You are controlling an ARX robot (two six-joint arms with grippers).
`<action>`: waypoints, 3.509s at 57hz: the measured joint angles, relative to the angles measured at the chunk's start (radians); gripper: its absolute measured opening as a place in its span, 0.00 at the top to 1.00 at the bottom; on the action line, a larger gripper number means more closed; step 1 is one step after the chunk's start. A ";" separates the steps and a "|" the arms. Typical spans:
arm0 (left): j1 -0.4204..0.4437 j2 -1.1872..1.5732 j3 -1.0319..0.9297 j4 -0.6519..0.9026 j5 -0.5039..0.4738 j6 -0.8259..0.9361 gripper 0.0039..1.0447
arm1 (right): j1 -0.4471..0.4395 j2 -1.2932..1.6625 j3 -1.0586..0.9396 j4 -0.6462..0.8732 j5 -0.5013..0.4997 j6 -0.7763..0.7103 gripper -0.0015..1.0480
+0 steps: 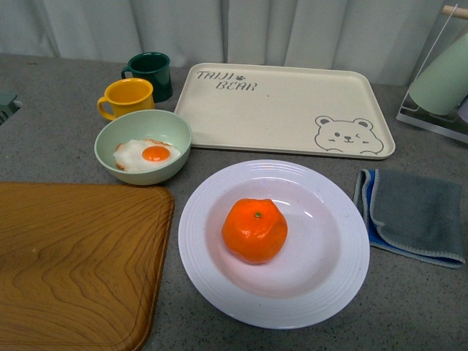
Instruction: Place orange and plate with both arms
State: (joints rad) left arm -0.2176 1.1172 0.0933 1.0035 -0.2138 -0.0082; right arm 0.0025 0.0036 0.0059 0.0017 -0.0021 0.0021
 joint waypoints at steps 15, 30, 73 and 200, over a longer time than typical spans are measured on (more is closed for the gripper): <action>0.088 -0.265 -0.062 -0.197 0.090 0.000 0.97 | 0.000 0.000 0.000 0.000 0.000 0.000 0.09; 0.208 -0.481 -0.074 -0.383 0.205 0.001 0.97 | 0.000 0.000 0.000 0.000 0.001 0.000 0.09; 0.215 -0.872 -0.074 -0.754 0.212 0.001 0.97 | 0.000 0.000 0.000 0.000 0.001 0.000 0.09; 0.215 -1.113 -0.074 -1.001 0.214 0.003 0.06 | 0.328 2.058 0.937 -0.119 -0.110 0.593 0.21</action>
State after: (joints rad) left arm -0.0025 0.0040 0.0189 0.0021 -0.0002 -0.0048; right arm 0.3302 2.0621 0.9432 -0.1173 -0.1120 0.5949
